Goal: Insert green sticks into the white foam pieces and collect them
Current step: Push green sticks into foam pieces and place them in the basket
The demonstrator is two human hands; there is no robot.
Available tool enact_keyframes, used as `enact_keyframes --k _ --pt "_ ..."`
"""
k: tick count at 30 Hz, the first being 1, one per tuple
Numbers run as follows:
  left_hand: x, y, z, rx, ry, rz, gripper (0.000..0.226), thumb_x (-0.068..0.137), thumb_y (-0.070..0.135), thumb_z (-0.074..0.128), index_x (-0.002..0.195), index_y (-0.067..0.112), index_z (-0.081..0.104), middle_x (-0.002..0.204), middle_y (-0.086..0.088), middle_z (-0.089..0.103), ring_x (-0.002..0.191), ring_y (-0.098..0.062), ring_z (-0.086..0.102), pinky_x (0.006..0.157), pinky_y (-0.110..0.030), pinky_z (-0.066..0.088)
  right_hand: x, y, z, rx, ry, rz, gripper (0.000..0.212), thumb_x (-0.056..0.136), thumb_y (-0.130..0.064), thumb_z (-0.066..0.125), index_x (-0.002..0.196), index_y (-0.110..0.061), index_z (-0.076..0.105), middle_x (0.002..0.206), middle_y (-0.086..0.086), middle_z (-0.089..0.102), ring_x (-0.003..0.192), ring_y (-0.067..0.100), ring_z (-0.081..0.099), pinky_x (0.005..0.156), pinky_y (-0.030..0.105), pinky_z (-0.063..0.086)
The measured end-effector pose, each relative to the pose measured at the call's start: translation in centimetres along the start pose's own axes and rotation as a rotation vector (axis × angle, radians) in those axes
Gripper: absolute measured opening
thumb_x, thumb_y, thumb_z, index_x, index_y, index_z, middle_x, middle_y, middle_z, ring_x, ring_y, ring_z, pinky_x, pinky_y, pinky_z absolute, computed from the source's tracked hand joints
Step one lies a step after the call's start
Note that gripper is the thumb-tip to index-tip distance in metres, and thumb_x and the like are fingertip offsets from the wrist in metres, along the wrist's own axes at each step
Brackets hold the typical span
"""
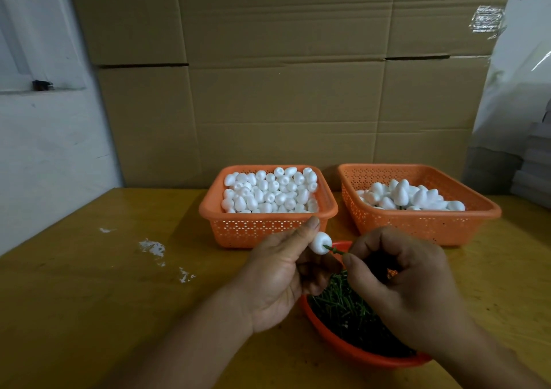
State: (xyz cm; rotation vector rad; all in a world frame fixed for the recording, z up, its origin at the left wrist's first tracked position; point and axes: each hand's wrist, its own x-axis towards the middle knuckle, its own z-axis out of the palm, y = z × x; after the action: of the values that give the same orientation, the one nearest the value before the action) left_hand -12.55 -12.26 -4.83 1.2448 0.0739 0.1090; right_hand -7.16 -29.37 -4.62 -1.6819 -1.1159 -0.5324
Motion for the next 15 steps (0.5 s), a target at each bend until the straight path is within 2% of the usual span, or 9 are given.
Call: enact_keyframes --k 6,10,13,15 --pt "-0.16 -0.24 0.28 0.062 -0.001 0.089 0.032 0.08 0.049 0.069 0.074 0.017 0.068 0.072 -0.011 0.062 0.052 -0.016 0.051 0.044 -0.023 0.038 -0.23 0.33 0.38 0.001 -0.027 0.031 0.011 0.076 -0.018 0.076 0.069 -0.02 0.068 0.057 -0.018 0.059 0.045 0.002 0.054 0.048 0.007 0.034" --pt "-0.1 -0.25 0.26 0.114 0.023 0.16 0.038 0.078 0.049 0.069 0.08 0.012 0.063 0.065 -0.008 0.062 0.047 -0.016 0.051 0.042 -0.022 0.037 -0.14 0.23 0.46 0.023 -0.061 0.047 0.009 0.08 -0.015 0.076 0.076 -0.021 0.07 0.063 -0.02 0.064 0.05 0.0 0.059 0.05 0.004 0.036" --pt "0.02 -0.55 0.24 0.158 0.037 0.225 0.042 0.077 0.05 0.071 0.083 0.009 0.063 0.063 -0.009 0.059 0.046 -0.016 0.05 0.042 -0.022 0.037 0.03 -0.01 0.41 0.012 -0.093 0.014 0.02 0.082 -0.004 0.08 0.083 -0.022 0.073 0.071 -0.024 0.07 0.056 -0.002 0.065 0.053 0.004 0.042" --pt "0.09 -0.74 0.15 0.187 0.046 0.264 0.046 0.076 0.051 0.073 0.086 0.007 0.063 0.064 -0.01 0.06 0.046 -0.016 0.05 0.042 -0.023 0.037 0.03 -0.1 0.41 -0.015 -0.098 0.015 0.021 0.083 -0.006 0.08 0.084 -0.025 0.074 0.073 -0.024 0.071 0.056 0.001 0.066 0.052 0.007 0.044"
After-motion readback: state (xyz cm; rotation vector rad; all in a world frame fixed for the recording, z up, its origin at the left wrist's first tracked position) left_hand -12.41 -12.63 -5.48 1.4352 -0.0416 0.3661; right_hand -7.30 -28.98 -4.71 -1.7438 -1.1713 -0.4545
